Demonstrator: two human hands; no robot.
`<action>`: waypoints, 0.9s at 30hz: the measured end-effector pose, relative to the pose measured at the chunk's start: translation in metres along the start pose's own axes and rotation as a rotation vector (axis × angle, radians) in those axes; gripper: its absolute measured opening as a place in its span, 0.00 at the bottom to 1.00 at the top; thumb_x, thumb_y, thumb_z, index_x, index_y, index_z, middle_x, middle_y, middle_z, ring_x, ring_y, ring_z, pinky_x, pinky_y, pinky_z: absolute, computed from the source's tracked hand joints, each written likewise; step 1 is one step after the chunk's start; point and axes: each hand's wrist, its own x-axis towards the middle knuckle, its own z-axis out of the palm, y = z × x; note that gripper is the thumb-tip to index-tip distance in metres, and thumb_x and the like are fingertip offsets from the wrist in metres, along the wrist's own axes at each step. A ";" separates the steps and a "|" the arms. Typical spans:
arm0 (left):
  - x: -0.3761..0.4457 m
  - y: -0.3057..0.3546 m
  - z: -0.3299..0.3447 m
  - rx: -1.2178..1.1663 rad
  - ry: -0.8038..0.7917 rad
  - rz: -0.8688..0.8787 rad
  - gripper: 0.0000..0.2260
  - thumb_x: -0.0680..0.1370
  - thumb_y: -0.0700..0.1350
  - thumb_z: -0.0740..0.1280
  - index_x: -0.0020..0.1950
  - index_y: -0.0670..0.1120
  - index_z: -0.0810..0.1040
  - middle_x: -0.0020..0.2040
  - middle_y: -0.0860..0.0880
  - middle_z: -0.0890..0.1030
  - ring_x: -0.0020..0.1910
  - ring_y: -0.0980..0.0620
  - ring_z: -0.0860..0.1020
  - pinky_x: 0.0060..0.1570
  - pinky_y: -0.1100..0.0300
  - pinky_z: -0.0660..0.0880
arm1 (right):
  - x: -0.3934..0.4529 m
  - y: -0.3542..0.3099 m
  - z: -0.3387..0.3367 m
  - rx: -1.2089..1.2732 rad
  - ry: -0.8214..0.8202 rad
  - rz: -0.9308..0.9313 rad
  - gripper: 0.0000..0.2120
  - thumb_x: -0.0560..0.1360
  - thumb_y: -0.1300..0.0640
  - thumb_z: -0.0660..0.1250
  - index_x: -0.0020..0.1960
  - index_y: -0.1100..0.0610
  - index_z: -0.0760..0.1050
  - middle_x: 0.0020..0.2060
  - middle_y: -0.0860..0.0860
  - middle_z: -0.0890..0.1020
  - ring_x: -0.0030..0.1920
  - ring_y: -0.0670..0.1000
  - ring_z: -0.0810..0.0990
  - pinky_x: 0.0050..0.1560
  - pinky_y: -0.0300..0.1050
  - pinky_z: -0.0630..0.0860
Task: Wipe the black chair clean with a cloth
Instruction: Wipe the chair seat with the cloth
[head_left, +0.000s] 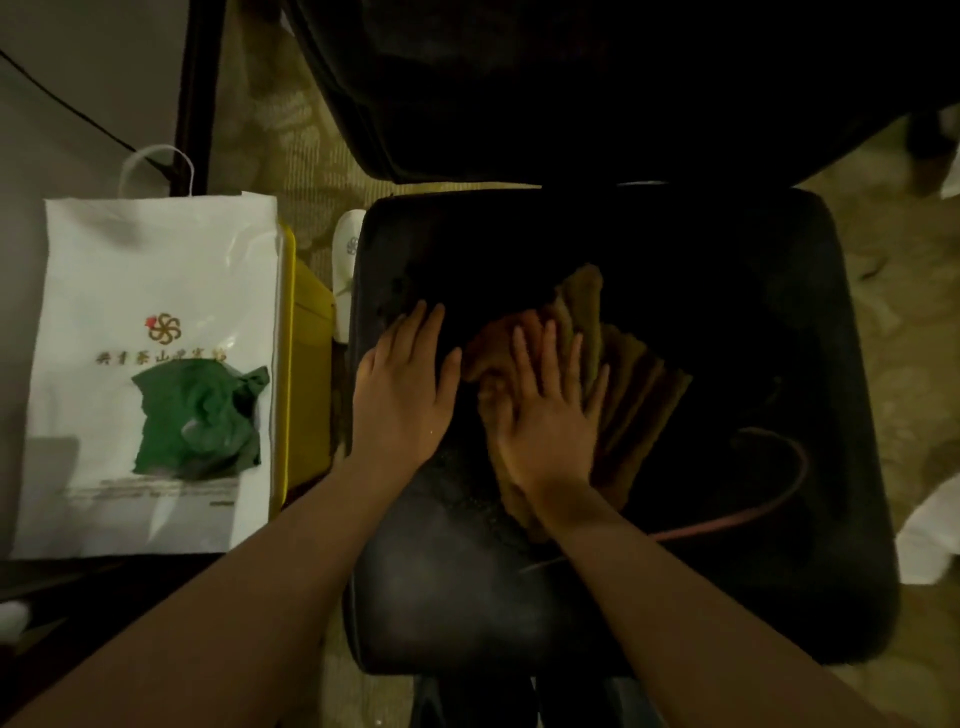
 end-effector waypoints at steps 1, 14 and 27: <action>-0.004 -0.001 0.000 -0.001 0.002 -0.014 0.26 0.79 0.55 0.48 0.74 0.46 0.60 0.74 0.45 0.63 0.71 0.44 0.64 0.66 0.49 0.63 | -0.008 -0.021 0.004 0.006 -0.039 -0.042 0.29 0.75 0.44 0.47 0.74 0.49 0.58 0.74 0.49 0.59 0.75 0.54 0.53 0.72 0.61 0.47; -0.027 0.020 0.017 0.061 -0.014 -0.014 0.28 0.78 0.56 0.46 0.74 0.44 0.61 0.75 0.43 0.61 0.73 0.42 0.61 0.66 0.46 0.63 | -0.068 0.103 -0.022 -0.028 -0.135 -0.367 0.26 0.76 0.42 0.51 0.73 0.45 0.59 0.73 0.47 0.62 0.72 0.49 0.58 0.66 0.52 0.63; -0.025 0.060 0.028 -0.045 -0.262 -0.207 0.34 0.73 0.68 0.53 0.74 0.62 0.43 0.77 0.46 0.36 0.74 0.39 0.35 0.66 0.29 0.43 | -0.129 0.095 -0.006 0.008 -0.203 -0.526 0.27 0.75 0.44 0.54 0.73 0.40 0.56 0.74 0.44 0.61 0.74 0.50 0.57 0.63 0.63 0.66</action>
